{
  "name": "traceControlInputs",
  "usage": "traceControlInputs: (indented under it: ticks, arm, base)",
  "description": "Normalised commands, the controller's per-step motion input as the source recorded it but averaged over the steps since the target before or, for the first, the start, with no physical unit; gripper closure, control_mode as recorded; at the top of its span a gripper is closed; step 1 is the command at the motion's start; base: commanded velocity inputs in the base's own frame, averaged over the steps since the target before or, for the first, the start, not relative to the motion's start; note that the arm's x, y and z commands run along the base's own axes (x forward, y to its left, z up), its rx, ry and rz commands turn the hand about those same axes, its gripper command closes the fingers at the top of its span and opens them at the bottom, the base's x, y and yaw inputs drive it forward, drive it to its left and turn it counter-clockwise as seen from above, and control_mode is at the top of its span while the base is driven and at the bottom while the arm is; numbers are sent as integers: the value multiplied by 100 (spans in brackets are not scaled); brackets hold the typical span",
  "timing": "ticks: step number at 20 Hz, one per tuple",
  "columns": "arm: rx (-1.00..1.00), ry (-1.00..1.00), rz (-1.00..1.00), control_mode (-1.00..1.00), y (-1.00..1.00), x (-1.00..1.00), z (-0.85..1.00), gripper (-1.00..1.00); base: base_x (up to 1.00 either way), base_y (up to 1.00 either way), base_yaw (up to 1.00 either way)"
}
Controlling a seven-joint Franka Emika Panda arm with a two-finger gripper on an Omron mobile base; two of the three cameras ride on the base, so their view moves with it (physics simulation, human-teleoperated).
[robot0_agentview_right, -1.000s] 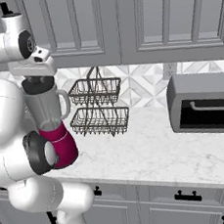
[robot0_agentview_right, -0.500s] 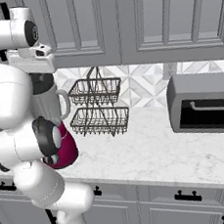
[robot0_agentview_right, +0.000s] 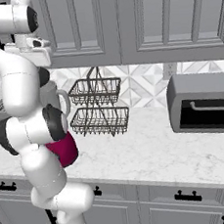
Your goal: Close the lid blender by securely placing the lid on top.
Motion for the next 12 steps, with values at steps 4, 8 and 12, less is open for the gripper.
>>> traceControlInputs:
  ticks: [4,8,12]
  arm:
    - [0,17,0,-100,0,-19,0,100]
    - [-1,3,0,-100,-2,0,-16,100]
    - [-4,0,2,-100,0,0,-47,100]
  base:
    - [0,0,0]
    - [0,0,0]
    - [0,0,0]
